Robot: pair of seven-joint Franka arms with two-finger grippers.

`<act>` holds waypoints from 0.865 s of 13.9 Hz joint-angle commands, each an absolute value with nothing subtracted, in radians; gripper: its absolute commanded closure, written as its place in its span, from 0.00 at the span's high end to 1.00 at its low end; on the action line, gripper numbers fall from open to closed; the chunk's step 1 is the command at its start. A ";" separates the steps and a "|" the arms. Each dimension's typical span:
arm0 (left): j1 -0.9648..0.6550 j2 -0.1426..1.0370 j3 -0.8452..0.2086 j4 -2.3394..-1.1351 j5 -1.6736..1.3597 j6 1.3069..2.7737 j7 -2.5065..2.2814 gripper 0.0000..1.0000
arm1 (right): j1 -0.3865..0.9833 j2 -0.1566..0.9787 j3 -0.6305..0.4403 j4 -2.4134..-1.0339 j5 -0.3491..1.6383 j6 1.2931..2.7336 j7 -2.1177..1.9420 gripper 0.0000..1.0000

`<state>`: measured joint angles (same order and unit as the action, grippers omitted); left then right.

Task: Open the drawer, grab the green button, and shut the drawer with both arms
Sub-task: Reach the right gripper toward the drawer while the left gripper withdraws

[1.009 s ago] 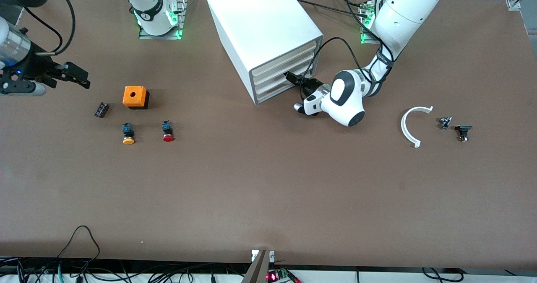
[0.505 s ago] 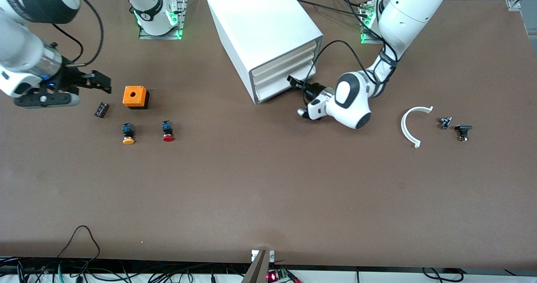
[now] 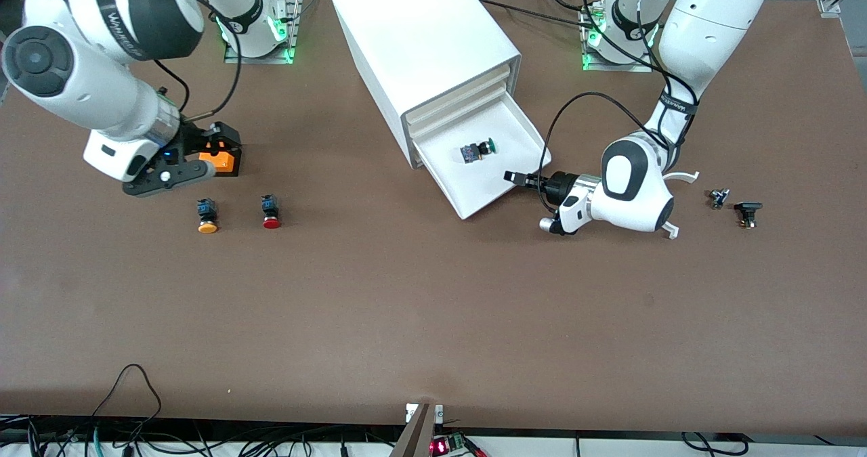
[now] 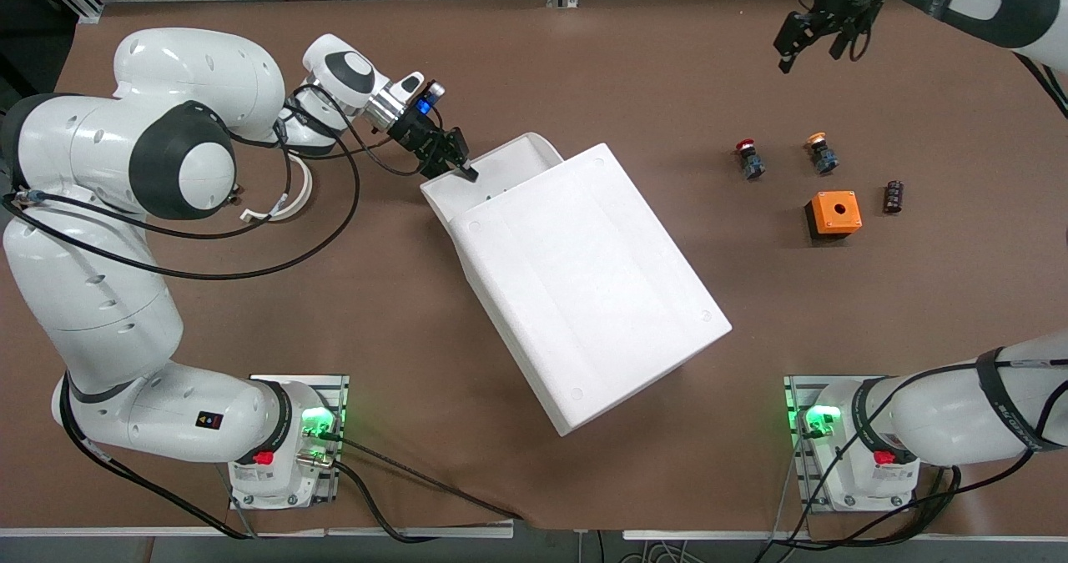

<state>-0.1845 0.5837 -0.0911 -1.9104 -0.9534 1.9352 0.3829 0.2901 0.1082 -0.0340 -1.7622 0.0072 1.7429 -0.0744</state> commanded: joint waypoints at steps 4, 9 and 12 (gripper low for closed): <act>-0.180 0.447 -0.055 -1.884 -0.621 2.068 0.331 1.00 | 0.360 0.254 -0.038 -1.591 0.124 1.735 -0.109 1.00; -0.112 0.278 -0.055 -1.864 -0.353 2.071 0.330 1.00 | 0.546 0.383 -0.040 -1.439 0.161 1.747 -0.173 1.00; -0.032 0.164 -0.055 -1.836 -0.365 2.071 0.328 1.00 | 0.607 0.458 -0.029 -1.362 0.170 1.819 -0.246 1.00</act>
